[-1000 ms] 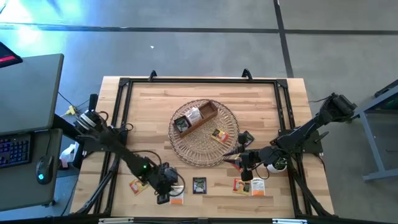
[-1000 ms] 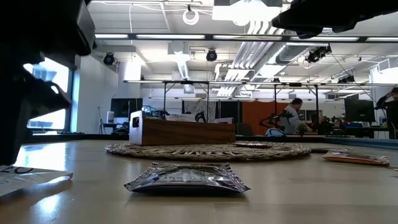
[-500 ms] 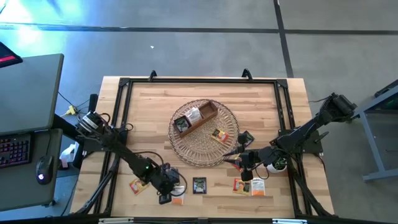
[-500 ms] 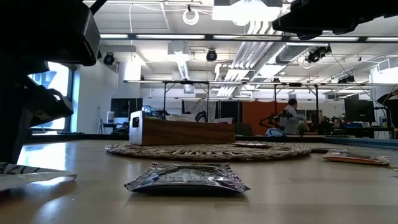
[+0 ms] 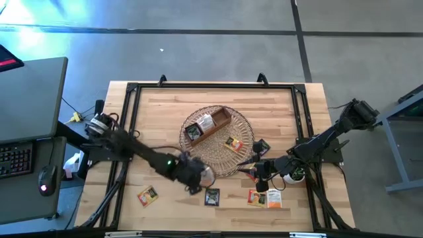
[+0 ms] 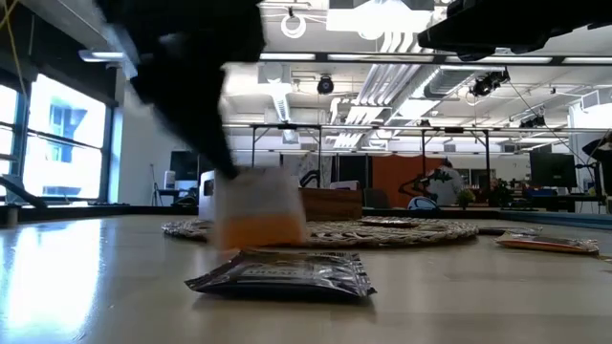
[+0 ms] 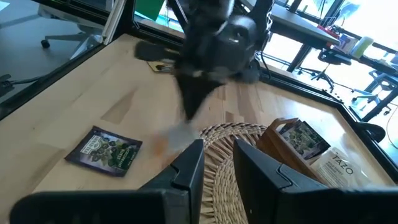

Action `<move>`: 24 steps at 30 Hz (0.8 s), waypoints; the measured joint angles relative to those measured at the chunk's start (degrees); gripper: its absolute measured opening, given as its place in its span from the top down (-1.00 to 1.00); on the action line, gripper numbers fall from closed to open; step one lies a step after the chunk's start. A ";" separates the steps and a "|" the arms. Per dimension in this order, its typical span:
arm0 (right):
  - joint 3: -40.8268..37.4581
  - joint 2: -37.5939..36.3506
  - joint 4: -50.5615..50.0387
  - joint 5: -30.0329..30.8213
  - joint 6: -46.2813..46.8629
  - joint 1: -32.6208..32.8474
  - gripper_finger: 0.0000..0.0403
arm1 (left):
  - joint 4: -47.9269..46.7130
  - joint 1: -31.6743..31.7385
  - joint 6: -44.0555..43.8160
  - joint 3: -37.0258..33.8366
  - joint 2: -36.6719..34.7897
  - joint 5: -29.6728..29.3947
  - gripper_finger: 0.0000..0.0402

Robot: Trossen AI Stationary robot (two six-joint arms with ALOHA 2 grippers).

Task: Pick & Place Tea
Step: Put the white tea bag into the middle section of the brown wooden organizer

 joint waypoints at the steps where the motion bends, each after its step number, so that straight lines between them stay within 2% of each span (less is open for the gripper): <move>1: 0.00 0.00 0.00 -0.02 0.00 0.00 0.59 | -1.82 1.65 1.91 2.10 0.00 -2.25 0.97; 4: 0.04 0.00 -0.48 0.00 0.09 0.00 0.59 | -8.01 7.00 6.79 8.11 -0.11 -10.71 0.99; 7: 0.04 0.02 -1.22 -0.02 0.15 0.00 0.59 | -9.83 12.24 11.51 13.38 -0.20 -14.49 0.99; 11: 0.04 0.02 -2.84 0.17 0.19 0.00 0.59 | -10.09 18.55 15.78 17.57 -0.22 -14.31 0.99; 16: 0.04 0.02 -5.01 0.21 0.39 0.00 0.59 | -12.47 25.12 14.54 18.15 0.45 -13.61 0.99; 20: 0.04 0.02 -5.45 0.22 0.40 0.00 0.59 | -15.21 28.10 12.01 18.09 3.33 -9.65 0.99; 24: 0.04 0.02 -5.75 0.22 0.42 0.00 0.59 | -15.87 28.90 11.66 18.05 5.47 -9.11 0.99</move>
